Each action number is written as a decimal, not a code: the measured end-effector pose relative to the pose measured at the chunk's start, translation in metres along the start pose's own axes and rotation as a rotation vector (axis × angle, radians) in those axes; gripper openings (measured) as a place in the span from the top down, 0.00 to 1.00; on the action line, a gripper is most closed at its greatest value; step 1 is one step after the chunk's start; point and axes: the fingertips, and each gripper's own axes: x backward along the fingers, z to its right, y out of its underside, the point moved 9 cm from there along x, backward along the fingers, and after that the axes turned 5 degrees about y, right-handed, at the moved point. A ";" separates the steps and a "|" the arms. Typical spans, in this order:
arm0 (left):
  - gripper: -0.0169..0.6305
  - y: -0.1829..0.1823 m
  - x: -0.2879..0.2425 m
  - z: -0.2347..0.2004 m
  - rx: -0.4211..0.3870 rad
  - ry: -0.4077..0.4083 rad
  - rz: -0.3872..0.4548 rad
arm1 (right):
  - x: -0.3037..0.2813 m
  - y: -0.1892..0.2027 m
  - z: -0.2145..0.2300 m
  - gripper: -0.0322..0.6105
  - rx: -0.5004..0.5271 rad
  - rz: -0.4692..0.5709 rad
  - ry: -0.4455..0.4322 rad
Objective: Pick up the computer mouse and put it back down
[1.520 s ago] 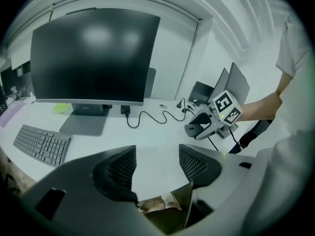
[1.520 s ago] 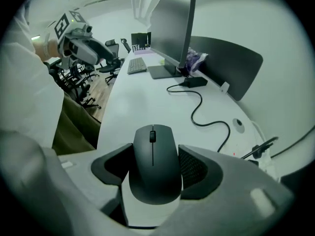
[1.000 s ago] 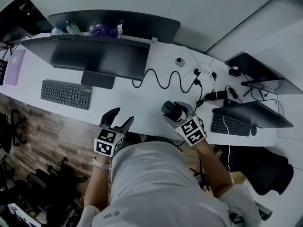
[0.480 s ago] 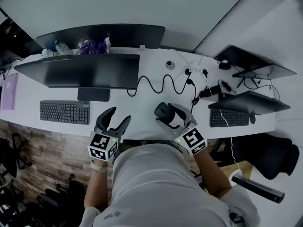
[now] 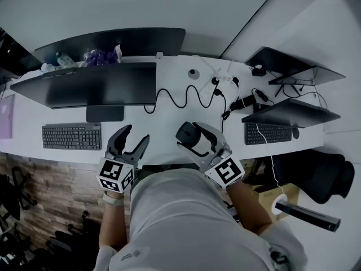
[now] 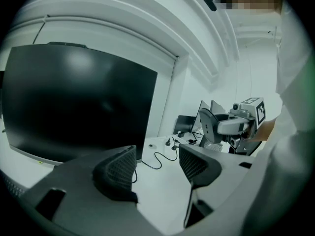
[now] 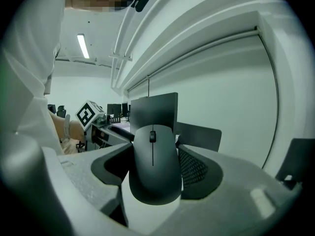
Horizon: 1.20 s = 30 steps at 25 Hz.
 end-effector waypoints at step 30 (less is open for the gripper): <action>0.56 0.032 0.046 0.029 0.129 -0.284 0.033 | -0.043 0.056 0.021 0.50 0.006 -0.279 -0.218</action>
